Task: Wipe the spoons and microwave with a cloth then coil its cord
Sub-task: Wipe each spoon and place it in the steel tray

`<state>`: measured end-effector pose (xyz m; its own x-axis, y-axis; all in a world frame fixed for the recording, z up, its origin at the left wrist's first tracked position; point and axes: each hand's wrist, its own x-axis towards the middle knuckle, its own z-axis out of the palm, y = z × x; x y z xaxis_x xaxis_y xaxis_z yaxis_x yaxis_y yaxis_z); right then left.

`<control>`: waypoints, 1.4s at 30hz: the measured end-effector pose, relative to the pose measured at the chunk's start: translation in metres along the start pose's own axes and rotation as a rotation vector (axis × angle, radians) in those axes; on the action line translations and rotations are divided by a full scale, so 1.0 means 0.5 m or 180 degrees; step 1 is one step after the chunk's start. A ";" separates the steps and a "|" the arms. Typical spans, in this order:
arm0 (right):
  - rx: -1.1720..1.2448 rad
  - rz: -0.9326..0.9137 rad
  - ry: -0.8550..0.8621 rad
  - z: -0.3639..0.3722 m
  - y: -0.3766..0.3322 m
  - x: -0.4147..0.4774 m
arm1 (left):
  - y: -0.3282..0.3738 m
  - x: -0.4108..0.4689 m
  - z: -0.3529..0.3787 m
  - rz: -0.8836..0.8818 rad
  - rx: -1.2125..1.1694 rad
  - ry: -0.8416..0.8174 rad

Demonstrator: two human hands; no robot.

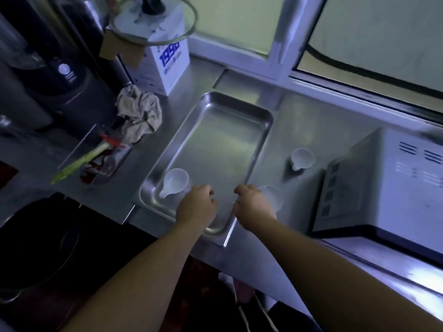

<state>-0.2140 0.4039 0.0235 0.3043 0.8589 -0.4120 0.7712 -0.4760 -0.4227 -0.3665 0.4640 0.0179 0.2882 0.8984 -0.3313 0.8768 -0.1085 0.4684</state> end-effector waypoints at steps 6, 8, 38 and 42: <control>0.0045 0.0381 0.0096 -0.017 0.130 -0.130 | 0.098 -0.089 0.080 0.0419 0.0415 -0.0334; 0.0136 0.0491 0.0115 -0.020 0.173 -0.173 | 0.129 -0.130 0.111 0.0490 0.0541 -0.0435; 0.1366 0.2601 0.1359 -0.106 0.961 -0.863 | 0.763 -0.667 0.624 0.2532 0.1420 -0.1530; 0.1411 0.2799 0.1460 -0.153 1.027 -0.850 | 0.844 -0.649 0.671 0.2666 0.1438 -0.1682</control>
<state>0.0955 -0.1912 0.0431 0.9024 0.1288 -0.4112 -0.0614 -0.9060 -0.4187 0.0394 -0.0162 0.0482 0.8947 0.1816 -0.4082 0.3544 -0.8447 0.4011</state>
